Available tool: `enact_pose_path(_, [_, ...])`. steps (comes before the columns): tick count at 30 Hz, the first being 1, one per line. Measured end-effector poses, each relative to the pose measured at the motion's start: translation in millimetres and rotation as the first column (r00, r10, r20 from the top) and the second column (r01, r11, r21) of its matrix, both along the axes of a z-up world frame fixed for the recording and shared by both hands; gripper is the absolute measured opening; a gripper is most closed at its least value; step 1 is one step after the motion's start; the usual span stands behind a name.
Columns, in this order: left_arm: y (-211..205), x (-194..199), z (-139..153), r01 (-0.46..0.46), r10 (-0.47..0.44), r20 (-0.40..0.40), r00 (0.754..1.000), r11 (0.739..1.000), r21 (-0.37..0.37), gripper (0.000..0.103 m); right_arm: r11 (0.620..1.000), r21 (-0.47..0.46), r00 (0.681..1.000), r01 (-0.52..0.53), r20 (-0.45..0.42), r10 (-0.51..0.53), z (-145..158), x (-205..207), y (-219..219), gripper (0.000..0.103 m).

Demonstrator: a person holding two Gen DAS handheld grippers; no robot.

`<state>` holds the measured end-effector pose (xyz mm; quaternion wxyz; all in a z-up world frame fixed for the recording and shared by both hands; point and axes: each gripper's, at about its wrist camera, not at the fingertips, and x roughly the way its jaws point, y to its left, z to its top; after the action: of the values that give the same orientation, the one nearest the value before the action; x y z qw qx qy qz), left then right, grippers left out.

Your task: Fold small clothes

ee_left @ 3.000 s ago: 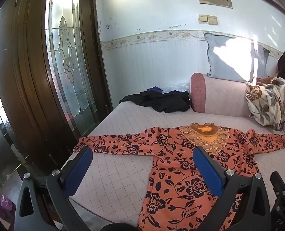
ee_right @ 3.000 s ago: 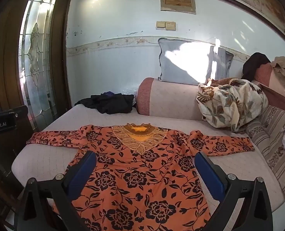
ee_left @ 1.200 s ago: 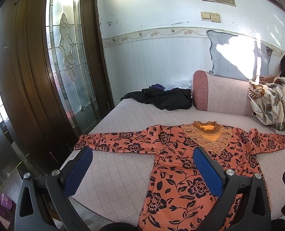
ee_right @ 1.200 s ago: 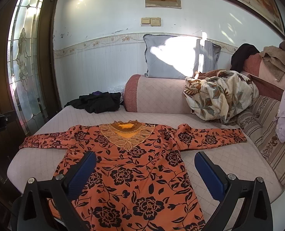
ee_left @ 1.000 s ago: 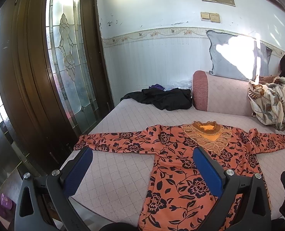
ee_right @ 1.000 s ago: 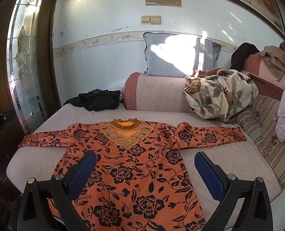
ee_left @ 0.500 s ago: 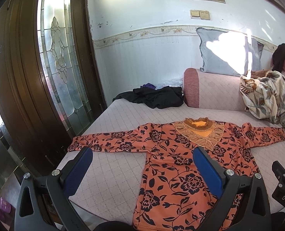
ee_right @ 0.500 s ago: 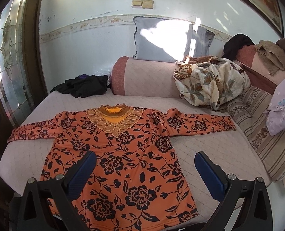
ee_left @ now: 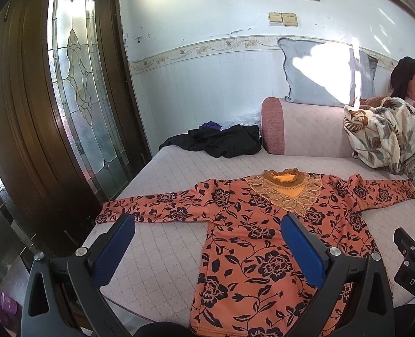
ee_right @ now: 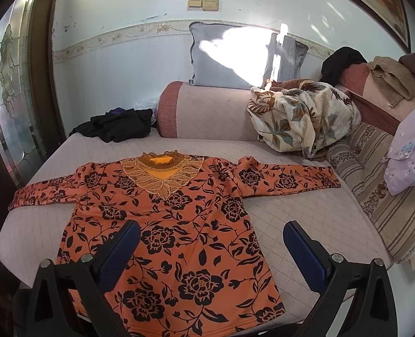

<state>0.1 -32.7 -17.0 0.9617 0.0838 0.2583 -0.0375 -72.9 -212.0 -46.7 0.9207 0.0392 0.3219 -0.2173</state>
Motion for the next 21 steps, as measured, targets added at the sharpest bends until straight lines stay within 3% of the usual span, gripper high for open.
enact_pose_path(21, [-5.8,2.7,-3.5,0.014,-0.014,-0.005,1.000,1.000,0.011,0.103,1.000,0.003,1.000,0.011,0.003,-0.011,-4.4,1.0,-5.4,0.103])
